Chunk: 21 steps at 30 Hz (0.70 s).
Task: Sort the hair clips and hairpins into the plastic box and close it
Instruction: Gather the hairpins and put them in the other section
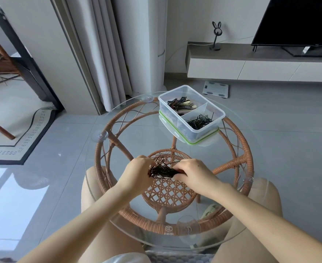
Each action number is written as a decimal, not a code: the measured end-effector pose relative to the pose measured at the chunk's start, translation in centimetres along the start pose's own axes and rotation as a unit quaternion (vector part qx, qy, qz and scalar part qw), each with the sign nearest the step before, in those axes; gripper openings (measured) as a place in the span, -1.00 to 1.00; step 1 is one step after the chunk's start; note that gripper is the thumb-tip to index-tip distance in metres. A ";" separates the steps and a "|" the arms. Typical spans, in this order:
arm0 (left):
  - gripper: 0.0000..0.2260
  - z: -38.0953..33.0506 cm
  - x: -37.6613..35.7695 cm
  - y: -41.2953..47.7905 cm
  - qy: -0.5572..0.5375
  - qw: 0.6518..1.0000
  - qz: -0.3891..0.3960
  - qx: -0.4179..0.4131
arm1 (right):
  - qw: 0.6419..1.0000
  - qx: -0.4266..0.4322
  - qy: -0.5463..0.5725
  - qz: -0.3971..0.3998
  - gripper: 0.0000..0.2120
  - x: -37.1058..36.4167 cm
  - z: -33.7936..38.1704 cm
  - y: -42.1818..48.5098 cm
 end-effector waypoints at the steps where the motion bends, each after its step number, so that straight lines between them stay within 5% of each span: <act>1: -0.67 0.1 0.0 0.0 0.000 1.000 -0.003 0.003 | 1.000 -0.007 0.008 -0.008 -0.80 0.1 0.0 -0.1; 15: -0.57 0.1 0.0 0.5 -0.017 1.000 0.005 0.020 | 0.993 -0.060 0.045 -0.088 -0.80 5.8 -1.0 -1.1; 21: -0.66 -0.5 0.1 0.8 0.003 0.998 0.056 -0.011 | 0.982 -0.066 -0.065 -0.164 -0.88 11.7 -4.0 2.6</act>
Point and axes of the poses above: each hand's wrist, its own y-axis towards the middle knuckle, its own x-axis out of the back of the hand, z = x × y, the point moved 1 cm from there along y, towards the middle knuckle, and after that the axes turned 12 degrees about -y, right-handed, at the moved point
